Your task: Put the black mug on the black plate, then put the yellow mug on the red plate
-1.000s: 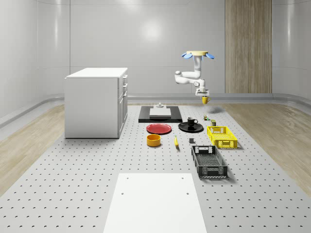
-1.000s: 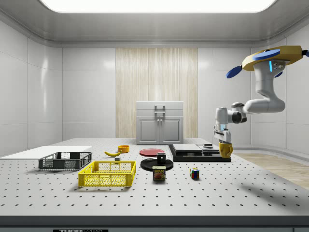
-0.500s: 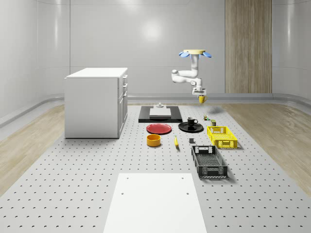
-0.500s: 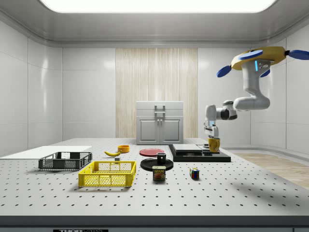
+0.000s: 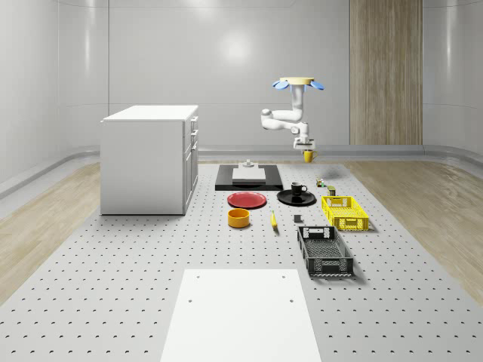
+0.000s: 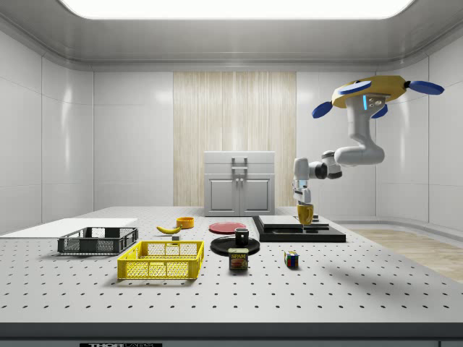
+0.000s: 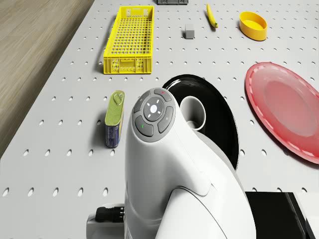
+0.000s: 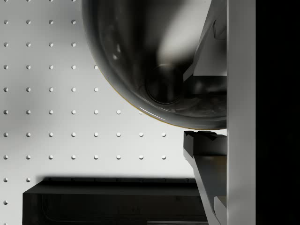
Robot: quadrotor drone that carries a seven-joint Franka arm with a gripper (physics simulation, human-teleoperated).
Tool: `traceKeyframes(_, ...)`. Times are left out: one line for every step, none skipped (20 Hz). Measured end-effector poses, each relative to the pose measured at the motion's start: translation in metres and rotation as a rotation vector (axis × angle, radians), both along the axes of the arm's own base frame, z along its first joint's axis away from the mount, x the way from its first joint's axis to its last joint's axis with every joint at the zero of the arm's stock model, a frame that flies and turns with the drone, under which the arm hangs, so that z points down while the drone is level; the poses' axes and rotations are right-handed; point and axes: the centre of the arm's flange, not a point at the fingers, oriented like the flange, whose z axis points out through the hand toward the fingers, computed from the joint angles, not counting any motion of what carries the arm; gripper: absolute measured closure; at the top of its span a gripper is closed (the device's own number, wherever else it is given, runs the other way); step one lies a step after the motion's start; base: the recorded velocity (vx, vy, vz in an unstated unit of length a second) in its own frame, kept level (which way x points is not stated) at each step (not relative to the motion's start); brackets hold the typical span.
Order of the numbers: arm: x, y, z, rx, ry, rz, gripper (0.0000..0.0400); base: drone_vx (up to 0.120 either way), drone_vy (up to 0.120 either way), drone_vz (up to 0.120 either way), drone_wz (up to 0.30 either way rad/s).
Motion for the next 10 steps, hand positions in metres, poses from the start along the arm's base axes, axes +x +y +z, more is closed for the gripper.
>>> traceKeyframes(0.0000,0.0000,0.0000,0.000,0.000,0.000,0.0300,0.120,-0.120,0.000,0.000)
traceKeyframes(0.0000,0.0000,0.0000,0.000,0.000,0.000,0.0300,0.120,-0.120,0.000,0.000)
traceKeyframes(0.0000,0.0000,0.0000,0.000,0.000,0.000,0.0300,0.120,-0.120,0.000,0.000)
traceKeyframes(0.0000,0.0000,0.0000,0.000,0.000,0.000,0.0300,0.120,-0.120,0.000,0.000)
traceKeyframes(0.0000,0.0000,0.0000,0.000,0.000,0.000,0.0300,0.120,-0.120,0.000,0.000)
traceKeyframes(0.0000,0.0000,0.0000,0.000,0.000,0.000,0.0300,0.120,-0.120,0.000,0.000)
traceKeyframes(0.0000,0.0000,0.0000,0.000,0.000,0.000,0.0300,0.120,-0.120,0.000,0.000)
traceKeyframes(0.0000,0.0000,0.0000,0.000,0.000,0.000,0.0300,0.120,-0.120,0.000,0.000)
traceKeyframes(0.0000,0.0000,0.0000,0.000,0.000,0.000,0.0300,0.120,-0.120,0.000,0.000)
traceKeyframes(0.0000,0.0000,0.0000,0.000,0.000,0.000,0.0300,0.120,-0.120,0.000,0.000)
